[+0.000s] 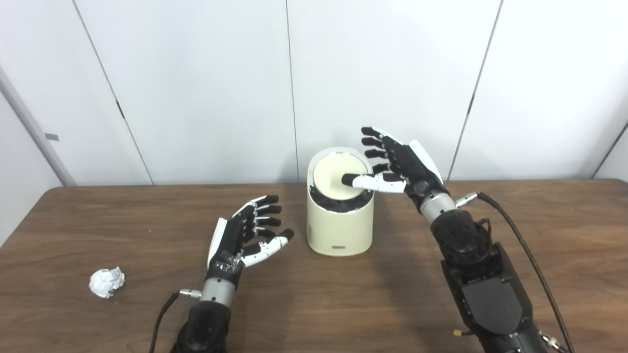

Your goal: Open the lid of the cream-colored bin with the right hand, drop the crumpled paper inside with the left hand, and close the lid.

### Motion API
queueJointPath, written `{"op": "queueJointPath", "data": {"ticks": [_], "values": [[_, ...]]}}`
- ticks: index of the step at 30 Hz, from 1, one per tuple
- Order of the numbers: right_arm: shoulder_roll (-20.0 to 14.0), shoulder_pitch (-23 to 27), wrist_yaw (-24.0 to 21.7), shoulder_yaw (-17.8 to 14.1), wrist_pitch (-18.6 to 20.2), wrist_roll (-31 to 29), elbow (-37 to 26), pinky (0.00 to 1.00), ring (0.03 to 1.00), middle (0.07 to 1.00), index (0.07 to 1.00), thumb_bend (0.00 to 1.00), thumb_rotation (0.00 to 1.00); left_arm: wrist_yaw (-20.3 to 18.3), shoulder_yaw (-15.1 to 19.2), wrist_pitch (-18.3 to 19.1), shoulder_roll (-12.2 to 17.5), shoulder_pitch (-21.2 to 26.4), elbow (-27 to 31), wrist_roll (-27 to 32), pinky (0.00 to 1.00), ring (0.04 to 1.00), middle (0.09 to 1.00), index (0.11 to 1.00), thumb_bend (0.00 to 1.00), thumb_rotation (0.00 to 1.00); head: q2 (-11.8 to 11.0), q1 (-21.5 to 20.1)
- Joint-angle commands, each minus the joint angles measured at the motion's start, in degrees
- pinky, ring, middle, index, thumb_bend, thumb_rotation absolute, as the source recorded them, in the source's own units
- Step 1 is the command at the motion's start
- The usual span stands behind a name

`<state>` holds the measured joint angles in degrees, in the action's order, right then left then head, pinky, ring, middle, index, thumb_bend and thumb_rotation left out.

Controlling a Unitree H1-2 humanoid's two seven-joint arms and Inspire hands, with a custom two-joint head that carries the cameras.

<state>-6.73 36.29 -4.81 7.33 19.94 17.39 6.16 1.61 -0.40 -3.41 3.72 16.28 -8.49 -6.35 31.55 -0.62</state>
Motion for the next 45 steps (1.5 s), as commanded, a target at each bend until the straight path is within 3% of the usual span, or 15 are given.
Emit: {"op": "queueJointPath", "data": {"ticks": [1,26,45], "values": [[0.3,4.0,1.7,0.4,-2.1,1.4,-0.5,0.66,0.815,0.860,0.885,0.72,0.35,0.2,0.2,-2.0,0.2,2.1,1.7,0.3,0.57,0.664,0.737,0.781,0.63,0.08,0.1,-0.1],[0.0,6.2,2.8,4.4,-1.2,8.1,2.9,0.61,0.783,0.834,0.861,0.80,0.34,0.2,0.2,-1.3,-0.3,1.6,2.6,0.4,0.56,0.667,0.739,0.782,0.64,0.07,0.6,0.1],[-1.3,4.9,2.4,4.5,-1.5,8.3,3.4,0.65,0.795,0.839,0.866,0.81,0.20,0.1,0.2,-1.3,-0.2,1.1,3.1,0.4,0.53,0.656,0.737,0.784,0.63,0.07,1.1,0.0]]}}
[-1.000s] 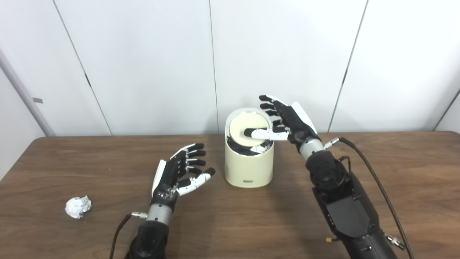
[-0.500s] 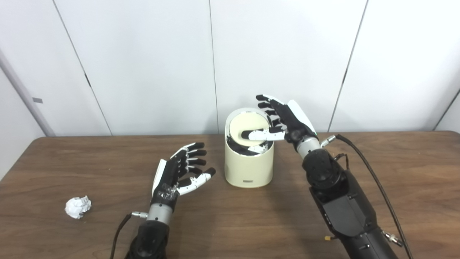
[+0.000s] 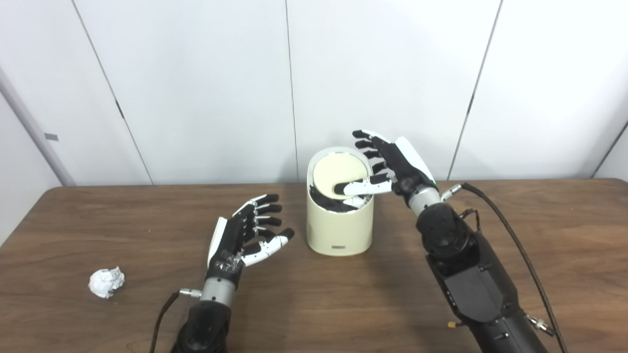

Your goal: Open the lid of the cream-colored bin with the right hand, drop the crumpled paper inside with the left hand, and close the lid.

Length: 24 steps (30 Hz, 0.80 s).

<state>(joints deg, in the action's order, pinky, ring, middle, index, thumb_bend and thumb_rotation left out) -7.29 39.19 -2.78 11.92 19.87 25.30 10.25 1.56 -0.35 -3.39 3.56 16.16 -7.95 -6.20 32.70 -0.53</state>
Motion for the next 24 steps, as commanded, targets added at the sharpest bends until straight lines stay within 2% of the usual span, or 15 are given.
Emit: {"op": "queueJointPath", "data": {"ticks": [1,12,18,21,24], "values": [[-0.7,1.9,0.3,-0.1,-1.5,0.4,-0.7,0.64,0.792,0.838,0.864,0.81,0.19,0.2,0.1,-1.2,-0.1,1.1,2.7,0.1,0.54,0.656,0.737,0.785,0.63,0.06,0.0,0.0],[-0.9,1.9,0.9,0.9,-2.3,1.6,-0.1,0.62,0.773,0.835,0.861,0.79,0.16,0.2,0.3,-1.3,-0.4,0.9,2.7,0.7,0.53,0.659,0.740,0.782,0.63,0.06,0.1,0.0],[-0.9,2.5,2.2,2.7,-1.9,4.7,0.9,0.63,0.786,0.829,0.848,0.80,0.15,0.3,0.2,-1.2,-0.4,0.9,2.5,0.3,0.53,0.661,0.742,0.778,0.63,0.08,0.1,0.0],[-1.0,2.6,2.7,3.8,-1.8,6.6,1.1,0.65,0.802,0.840,0.849,0.80,0.12,0.3,0.1,-1.3,-0.4,0.9,2.4,0.1,0.54,0.663,0.743,0.780,0.63,0.10,0.0,0.1],[-1.1,2.6,3.8,4.7,-2.3,8.2,1.7,0.66,0.795,0.837,0.839,0.79,0.04,0.3,0.1,-1.1,-0.4,1.0,2.7,0.0,0.54,0.666,0.745,0.779,0.63,0.10,0.0,0.1]]}}
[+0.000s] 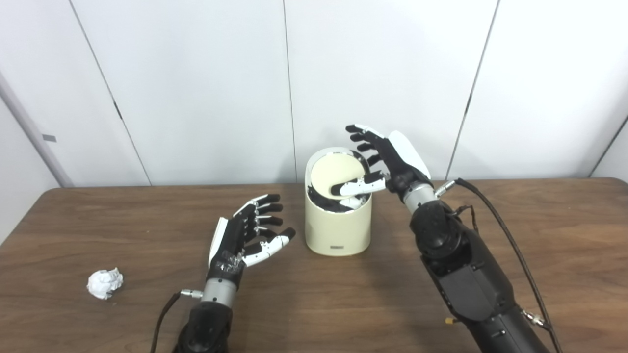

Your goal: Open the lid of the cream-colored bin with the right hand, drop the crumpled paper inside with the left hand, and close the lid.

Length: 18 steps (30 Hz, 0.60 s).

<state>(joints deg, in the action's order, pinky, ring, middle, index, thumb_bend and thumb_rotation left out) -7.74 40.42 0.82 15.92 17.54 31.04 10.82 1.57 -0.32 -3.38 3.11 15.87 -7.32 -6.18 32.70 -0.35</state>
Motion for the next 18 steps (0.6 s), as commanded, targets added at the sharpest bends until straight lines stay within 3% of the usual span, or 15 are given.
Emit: {"op": "queueJointPath", "data": {"ticks": [1,15,18], "values": [[-0.7,1.3,0.5,0.9,0.0,2.8,1.2,0.66,0.796,0.838,0.837,0.79,0.02,0.3,0.1,-1.1,0.1,1.3,2.1,0.0,0.54,0.666,0.744,0.779,0.63,0.10,0.0,-0.1],[-0.7,1.0,0.8,-0.1,0.2,1.1,0.8,0.65,0.793,0.839,0.836,0.78,0.00,0.0,0.4,-1.7,0.5,2.0,1.5,0.6,0.54,0.657,0.737,0.782,0.63,0.08,-0.2,-0.2],[0.3,0.6,-0.1,-2.8,0.9,-2.9,-0.8,0.62,0.785,0.840,0.841,0.75,0.14,0.0,0.4,-1.5,0.6,2.1,1.6,0.5,0.55,0.665,0.740,0.784,0.63,0.08,-0.3,-0.2]]}}
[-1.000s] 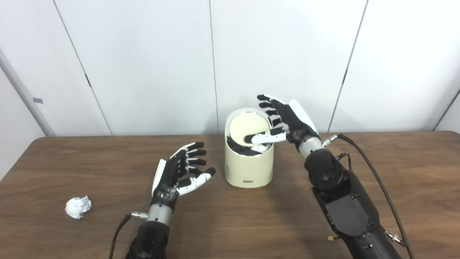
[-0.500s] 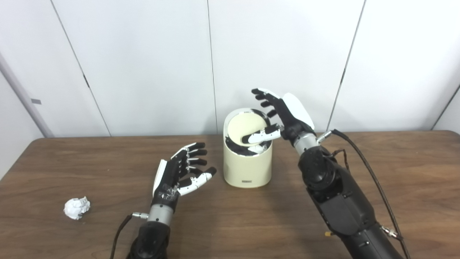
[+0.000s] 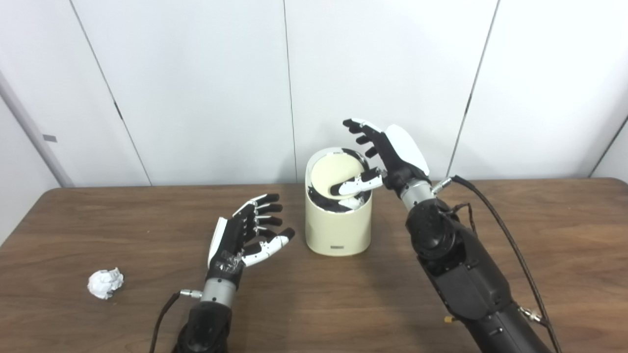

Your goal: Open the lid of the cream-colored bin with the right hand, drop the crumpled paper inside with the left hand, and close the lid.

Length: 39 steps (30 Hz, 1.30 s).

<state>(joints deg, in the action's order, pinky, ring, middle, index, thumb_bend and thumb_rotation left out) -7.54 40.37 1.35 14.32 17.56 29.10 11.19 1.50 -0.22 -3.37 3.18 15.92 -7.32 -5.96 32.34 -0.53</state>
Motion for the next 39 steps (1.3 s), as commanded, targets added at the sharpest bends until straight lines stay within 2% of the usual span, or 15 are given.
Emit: {"op": "queueJointPath", "data": {"ticks": [1,3,4,7,10,13,16,19,21,26,30,32,35,37,39], "values": [[0.5,0.5,-1.2,-2.2,1.4,-2.4,-1.9,0.61,0.779,0.842,0.845,0.73,0.26,0.1,0.3,-1.5,0.6,2.1,1.5,0.2,0.55,0.665,0.741,0.784,0.63,0.09,0.1,0.0],[0.8,0.0,-3.0,-4.2,1.8,-5.9,-3.5,0.62,0.784,0.849,0.853,0.69,0.37,0.1,0.3,-1.6,0.7,2.1,1.5,0.1,0.55,0.664,0.742,0.783,0.63,0.09,0.1,0.0],[1.0,-0.4,-4.1,-5.6,2.1,-8.3,-4.6,0.66,0.796,0.859,0.870,0.65,0.54,0.1,0.3,-1.6,0.7,2.1,1.5,0.0,0.54,0.663,0.743,0.783,0.63,0.09,0.1,0.0],[1.4,-1.6,-5.8,-9.1,4.6,-12.9,-8.0,0.78,0.812,0.859,0.873,0.64,0.82,0.2,0.2,-1.3,0.8,2.1,1.7,-0.2,0.55,0.657,0.739,0.782,0.63,0.10,0.1,0.0],[0.5,-3.1,-6.0,-10.3,4.8,-14.0,-10.2,0.77,0.810,0.866,0.864,0.63,0.95,0.0,0.2,-1.3,0.9,2.1,1.7,0.2,0.54,0.657,0.741,0.784,0.63,0.10,0.2,0.1],[-0.4,-4.6,-5.9,-11.2,5.4,-14.7,-11.8,0.74,0.798,0.859,0.871,0.69,1.00,-0.1,0.3,-1.3,0.8,2.1,1.8,0.4,0.54,0.657,0.742,0.786,0.63,0.10,0.3,0.0],[-1.4,-6.5,-6.2,-12.4,4.6,-16.2,-12.4,0.72,0.791,0.872,0.877,0.67,0.99,0.0,0.2,-1.3,0.8,2.1,1.9,0.2,0.53,0.652,0.740,0.782,0.63,0.09,0.3,-0.2],[-2.3,-9.1,-6.3,-13.2,3.7,-17.3,-12.1,0.73,0.799,0.877,0.880,0.62,0.93,0.0,0.2,-1.2,0.9,2.1,1.9,0.1,0.53,0.651,0.739,0.782,0.63,0.10,0.3,-0.2],[-2.7,-10.7,-6.2,-13.4,3.8,-17.7,-12.4,0.74,0.800,0.874,0.885,0.62,0.91,-0.1,0.1,-1.2,0.8,2.0,1.9,0.1,0.53,0.654,0.739,0.783,0.63,0.09,0.3,-0.2],[-3.5,-14.2,-6.3,-13.2,2.3,-18.3,-13.2,0.70,0.773,0.849,0.870,0.57,0.85,0.0,0.1,-1.1,0.6,2.1,1.9,0.2,0.53,0.653,0.736,0.782,0.63,0.07,0.3,-0.2],[-3.9,-16.0,-6.5,-13.4,1.7,-19.1,-13.9,0.69,0.773,0.848,0.879,0.55,0.76,0.1,0.0,-1.3,0.7,2.0,1.8,-0.2,0.53,0.657,0.737,0.781,0.63,0.08,0.4,1.0],[-4.7,-16.6,-6.6,-13.0,0.2,-19.0,-13.3,0.68,0.790,0.848,0.879,0.57,0.66,0.0,0.0,-1.4,0.6,2.0,1.9,0.0,0.53,0.658,0.738,0.786,0.62,0.09,0.3,2.2],[-5.4,-17.4,-6.8,-13.1,-2.1,-19.4,-12.6,0.66,0.790,0.837,0.864,0.59,0.57,-0.2,-0.2,-1.1,0.2,1.9,2.2,0.5,0.53,0.660,0.740,0.790,0.62,0.08,0.1,6.0],[-6.1,-17.9,-6.9,-13.0,-5.1,-19.5,-11.8,0.66,0.785,0.825,0.850,0.55,0.46,-0.1,-0.4,-1.5,-0.3,1.9,1.9,0.5,0.52,0.662,0.743,0.793,0.63,0.08,-0.1,8.8],[-7.0,-18.2,-7.1,-12.9,-7.5,-19.7,-10.9,0.67,0.774,0.817,0.841,0.53,0.39,0.2,-0.6,-1.7,-0.8,2.0,1.5,0.2,0.53,0.661,0.740,0.792,0.63,0.08,-0.4,11.0]]}}
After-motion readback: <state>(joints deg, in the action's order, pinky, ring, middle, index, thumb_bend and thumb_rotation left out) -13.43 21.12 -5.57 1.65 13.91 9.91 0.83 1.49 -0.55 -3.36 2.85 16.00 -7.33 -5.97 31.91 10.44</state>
